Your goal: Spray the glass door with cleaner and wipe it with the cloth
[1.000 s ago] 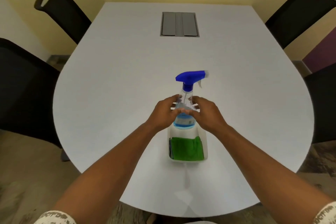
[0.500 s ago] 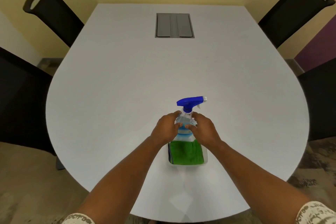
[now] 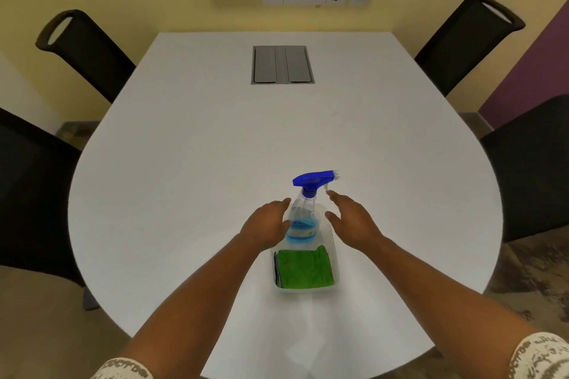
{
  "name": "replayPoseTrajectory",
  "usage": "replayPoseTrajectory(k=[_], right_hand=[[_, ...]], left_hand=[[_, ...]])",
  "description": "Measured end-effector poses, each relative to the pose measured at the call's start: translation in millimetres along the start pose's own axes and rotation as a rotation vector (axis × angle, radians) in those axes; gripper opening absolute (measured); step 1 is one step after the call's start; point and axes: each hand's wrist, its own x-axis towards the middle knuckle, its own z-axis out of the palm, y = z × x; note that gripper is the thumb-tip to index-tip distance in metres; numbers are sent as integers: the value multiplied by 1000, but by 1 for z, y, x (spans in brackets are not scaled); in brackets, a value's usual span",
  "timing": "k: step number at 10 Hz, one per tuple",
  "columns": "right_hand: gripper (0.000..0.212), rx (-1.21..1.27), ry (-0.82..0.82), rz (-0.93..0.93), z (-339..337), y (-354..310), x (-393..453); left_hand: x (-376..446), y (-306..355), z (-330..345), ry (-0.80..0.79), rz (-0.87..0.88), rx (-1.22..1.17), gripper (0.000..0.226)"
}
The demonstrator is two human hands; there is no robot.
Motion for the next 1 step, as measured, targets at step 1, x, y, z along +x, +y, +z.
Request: replayPoseTrajectory(k=[1], right_hand=[[56,-106,102,-28,-18,7,7]], left_hand=[[2,3,-20,66,35,41,62]])
